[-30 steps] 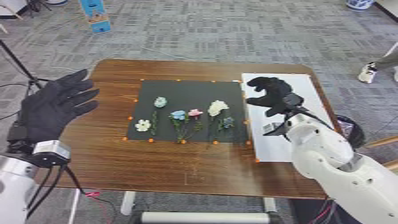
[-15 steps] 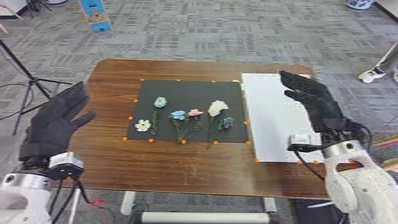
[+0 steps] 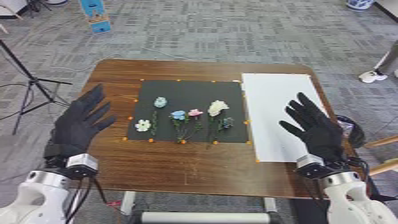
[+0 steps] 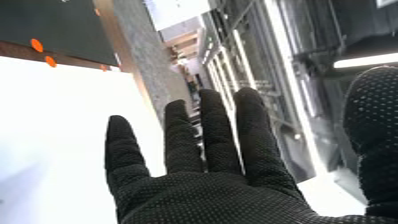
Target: Arrange flowers
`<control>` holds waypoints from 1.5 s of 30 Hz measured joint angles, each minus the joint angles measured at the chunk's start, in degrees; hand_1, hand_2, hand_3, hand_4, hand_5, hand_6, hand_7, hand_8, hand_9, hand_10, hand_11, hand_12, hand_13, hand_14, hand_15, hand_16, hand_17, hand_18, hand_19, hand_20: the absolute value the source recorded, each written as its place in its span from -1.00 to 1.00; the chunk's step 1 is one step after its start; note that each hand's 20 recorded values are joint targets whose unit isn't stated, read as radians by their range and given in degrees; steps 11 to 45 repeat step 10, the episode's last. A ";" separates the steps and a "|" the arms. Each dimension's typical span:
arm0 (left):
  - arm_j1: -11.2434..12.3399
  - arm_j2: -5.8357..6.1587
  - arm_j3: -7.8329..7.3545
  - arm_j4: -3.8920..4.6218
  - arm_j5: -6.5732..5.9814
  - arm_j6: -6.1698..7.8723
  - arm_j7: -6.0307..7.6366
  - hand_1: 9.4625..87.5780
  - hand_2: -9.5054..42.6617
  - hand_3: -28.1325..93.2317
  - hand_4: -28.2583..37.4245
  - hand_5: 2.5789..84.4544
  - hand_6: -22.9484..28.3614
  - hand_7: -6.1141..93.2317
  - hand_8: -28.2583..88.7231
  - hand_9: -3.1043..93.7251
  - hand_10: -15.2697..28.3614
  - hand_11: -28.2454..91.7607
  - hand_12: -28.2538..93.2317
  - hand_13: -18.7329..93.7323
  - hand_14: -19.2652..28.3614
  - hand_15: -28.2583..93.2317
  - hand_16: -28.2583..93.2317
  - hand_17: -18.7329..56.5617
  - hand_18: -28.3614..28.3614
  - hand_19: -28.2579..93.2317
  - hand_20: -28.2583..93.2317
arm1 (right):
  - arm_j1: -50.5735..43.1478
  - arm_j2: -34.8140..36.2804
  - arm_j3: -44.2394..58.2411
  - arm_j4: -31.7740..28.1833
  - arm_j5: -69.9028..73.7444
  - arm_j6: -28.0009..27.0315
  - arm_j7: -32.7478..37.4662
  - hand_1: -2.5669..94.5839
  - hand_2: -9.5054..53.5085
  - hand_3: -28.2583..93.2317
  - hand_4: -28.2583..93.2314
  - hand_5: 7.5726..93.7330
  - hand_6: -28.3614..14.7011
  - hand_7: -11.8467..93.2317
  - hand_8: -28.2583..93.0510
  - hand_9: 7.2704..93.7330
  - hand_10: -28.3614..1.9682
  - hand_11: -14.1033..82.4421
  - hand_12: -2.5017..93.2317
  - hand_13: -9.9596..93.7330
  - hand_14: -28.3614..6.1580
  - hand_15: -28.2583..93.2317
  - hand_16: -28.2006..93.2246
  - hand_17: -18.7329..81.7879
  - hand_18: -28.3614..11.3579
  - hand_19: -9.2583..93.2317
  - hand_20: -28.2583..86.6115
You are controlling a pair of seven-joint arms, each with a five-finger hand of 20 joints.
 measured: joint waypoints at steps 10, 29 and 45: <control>-1.94 -0.21 2.73 1.12 0.14 0.11 0.30 -0.63 -1.00 0.53 -1.00 -0.47 -0.04 -0.55 -0.66 -0.55 0.12 -0.39 -0.22 -0.40 0.36 -0.45 -0.43 -0.85 0.94 0.13 -0.49 | 1.65 -0.04 -2.41 -0.42 -2.54 1.05 -3.19 -0.63 -0.90 0.84 -0.91 -0.40 0.29 -0.65 -0.66 -0.42 0.44 -0.66 -0.60 -0.42 0.31 -0.61 -0.04 -0.74 -0.48 -0.24 -0.33; -1.94 -0.21 2.73 1.12 0.14 0.11 0.30 -0.63 -1.00 0.53 -1.00 -0.47 -0.04 -0.55 -0.66 -0.55 0.12 -0.39 -0.22 -0.40 0.36 -0.45 -0.43 -0.85 0.94 0.13 -0.49 | 1.65 -0.04 -2.41 -0.42 -2.54 1.05 -3.19 -0.63 -0.90 0.84 -0.91 -0.40 0.29 -0.65 -0.66 -0.42 0.44 -0.66 -0.60 -0.42 0.31 -0.61 -0.04 -0.74 -0.48 -0.24 -0.33; -1.94 -0.21 2.73 1.12 0.14 0.11 0.30 -0.63 -1.00 0.53 -1.00 -0.47 -0.04 -0.55 -0.66 -0.55 0.12 -0.39 -0.22 -0.40 0.36 -0.45 -0.43 -0.85 0.94 0.13 -0.49 | 1.65 -0.04 -2.41 -0.42 -2.54 1.05 -3.19 -0.63 -0.90 0.84 -0.91 -0.40 0.29 -0.65 -0.66 -0.42 0.44 -0.66 -0.60 -0.42 0.31 -0.61 -0.04 -0.74 -0.48 -0.24 -0.33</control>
